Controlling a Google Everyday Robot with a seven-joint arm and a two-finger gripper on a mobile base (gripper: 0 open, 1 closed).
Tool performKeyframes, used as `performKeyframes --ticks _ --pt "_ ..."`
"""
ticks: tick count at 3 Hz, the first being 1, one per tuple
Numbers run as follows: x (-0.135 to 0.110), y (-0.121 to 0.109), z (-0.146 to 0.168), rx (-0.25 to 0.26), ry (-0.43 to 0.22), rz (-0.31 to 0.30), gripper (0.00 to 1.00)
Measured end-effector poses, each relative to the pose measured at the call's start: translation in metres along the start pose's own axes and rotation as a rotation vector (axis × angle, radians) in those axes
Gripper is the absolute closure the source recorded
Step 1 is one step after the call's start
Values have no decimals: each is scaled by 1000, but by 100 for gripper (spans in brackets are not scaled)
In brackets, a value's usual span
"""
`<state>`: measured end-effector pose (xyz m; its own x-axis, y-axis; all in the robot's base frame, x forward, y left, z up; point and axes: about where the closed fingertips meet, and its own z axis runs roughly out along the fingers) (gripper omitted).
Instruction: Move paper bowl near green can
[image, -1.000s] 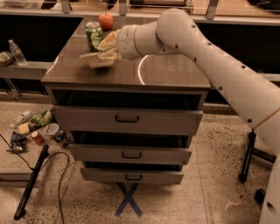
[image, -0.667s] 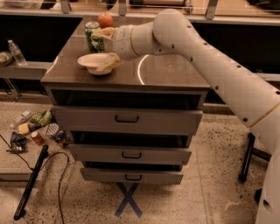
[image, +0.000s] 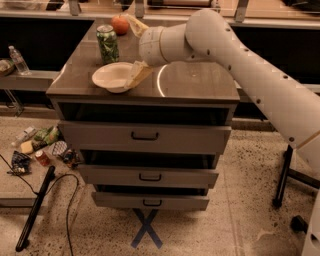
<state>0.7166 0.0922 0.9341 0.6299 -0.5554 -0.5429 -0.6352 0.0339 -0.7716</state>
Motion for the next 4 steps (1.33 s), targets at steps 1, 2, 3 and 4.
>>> performKeyframes --ticks 1,2,3,4 --pt "1 0 0 1 1 1 0" --pt "3 16 -1 -33 8 8 0" --pt "3 14 2 -32 10 4 0" --pt "2 7 10 -23 12 -5 0"
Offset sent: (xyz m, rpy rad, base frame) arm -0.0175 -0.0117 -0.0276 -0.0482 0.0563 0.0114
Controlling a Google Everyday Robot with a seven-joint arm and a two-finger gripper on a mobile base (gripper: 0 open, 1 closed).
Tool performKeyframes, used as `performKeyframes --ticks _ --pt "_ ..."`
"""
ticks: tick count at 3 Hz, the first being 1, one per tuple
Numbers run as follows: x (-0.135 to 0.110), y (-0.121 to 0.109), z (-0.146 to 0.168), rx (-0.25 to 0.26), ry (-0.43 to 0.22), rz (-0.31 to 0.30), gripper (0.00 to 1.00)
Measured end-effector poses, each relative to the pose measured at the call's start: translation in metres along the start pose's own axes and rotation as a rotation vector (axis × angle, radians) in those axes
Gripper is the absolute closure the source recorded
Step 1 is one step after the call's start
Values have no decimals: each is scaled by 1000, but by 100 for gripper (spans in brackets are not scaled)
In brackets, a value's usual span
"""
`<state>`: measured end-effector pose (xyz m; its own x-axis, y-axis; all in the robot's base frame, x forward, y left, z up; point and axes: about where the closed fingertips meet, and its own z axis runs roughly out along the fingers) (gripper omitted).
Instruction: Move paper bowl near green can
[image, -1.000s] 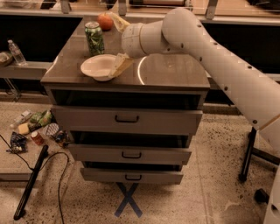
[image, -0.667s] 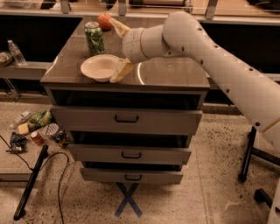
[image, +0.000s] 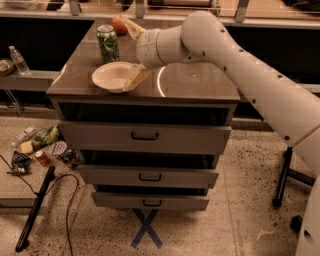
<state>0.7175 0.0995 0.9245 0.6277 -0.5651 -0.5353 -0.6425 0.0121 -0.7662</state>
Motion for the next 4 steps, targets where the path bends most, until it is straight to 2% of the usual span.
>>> performKeyframes --ticks 3,4 --pt "-4 -35 46 37 21 -6 0" --pt "12 -33 39 30 56 26 0"
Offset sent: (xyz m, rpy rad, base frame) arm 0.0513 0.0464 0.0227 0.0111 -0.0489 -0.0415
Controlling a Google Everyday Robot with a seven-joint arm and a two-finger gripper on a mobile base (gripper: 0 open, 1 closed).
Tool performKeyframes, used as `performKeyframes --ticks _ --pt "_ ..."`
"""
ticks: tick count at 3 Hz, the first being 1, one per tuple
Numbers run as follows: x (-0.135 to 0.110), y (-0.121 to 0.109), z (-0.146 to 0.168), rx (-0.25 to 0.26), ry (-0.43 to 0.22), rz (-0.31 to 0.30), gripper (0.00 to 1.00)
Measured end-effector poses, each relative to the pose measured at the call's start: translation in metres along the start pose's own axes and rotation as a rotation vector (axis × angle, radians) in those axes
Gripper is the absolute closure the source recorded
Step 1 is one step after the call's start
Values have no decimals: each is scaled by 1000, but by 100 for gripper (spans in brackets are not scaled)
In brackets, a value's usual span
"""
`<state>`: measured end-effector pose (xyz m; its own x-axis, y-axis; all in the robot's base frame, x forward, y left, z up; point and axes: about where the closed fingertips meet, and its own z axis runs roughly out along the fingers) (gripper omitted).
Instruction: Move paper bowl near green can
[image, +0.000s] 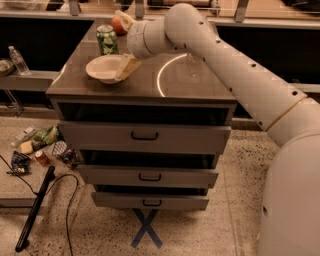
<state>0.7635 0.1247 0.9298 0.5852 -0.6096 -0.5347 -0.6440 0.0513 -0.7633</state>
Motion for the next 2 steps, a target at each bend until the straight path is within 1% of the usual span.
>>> performKeyframes --ticks 1,2 --pt "43 -11 -43 54 106 67 0" --pt "89 -38 -91 180 208 168 0"
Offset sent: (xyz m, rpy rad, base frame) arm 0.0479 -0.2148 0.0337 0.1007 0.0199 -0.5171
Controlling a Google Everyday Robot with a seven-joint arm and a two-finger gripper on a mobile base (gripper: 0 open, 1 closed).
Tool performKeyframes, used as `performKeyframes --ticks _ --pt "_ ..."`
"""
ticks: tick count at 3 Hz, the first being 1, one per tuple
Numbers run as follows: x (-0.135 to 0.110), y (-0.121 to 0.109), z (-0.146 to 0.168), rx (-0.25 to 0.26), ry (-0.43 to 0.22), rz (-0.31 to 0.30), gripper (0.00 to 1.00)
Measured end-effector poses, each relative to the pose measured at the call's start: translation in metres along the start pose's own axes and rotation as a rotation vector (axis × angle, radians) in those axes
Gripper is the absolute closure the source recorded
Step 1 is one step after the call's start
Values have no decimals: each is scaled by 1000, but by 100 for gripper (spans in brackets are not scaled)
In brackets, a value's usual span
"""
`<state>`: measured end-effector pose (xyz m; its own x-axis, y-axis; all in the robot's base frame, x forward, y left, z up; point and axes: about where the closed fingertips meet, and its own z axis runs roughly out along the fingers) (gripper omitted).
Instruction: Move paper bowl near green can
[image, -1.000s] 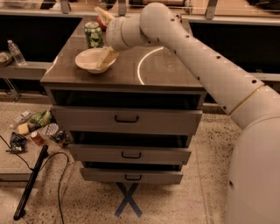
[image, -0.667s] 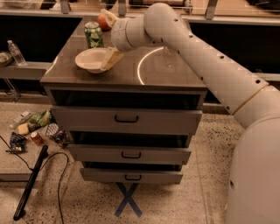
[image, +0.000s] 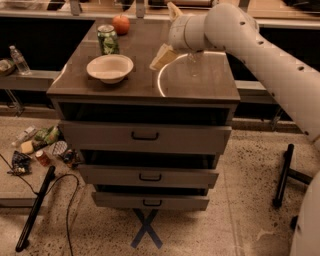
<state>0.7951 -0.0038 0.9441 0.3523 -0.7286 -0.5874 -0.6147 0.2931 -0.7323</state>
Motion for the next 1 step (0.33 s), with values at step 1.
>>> performKeyframes --ticks 1 --pt "-1 1 1 -3 -2 3 0"
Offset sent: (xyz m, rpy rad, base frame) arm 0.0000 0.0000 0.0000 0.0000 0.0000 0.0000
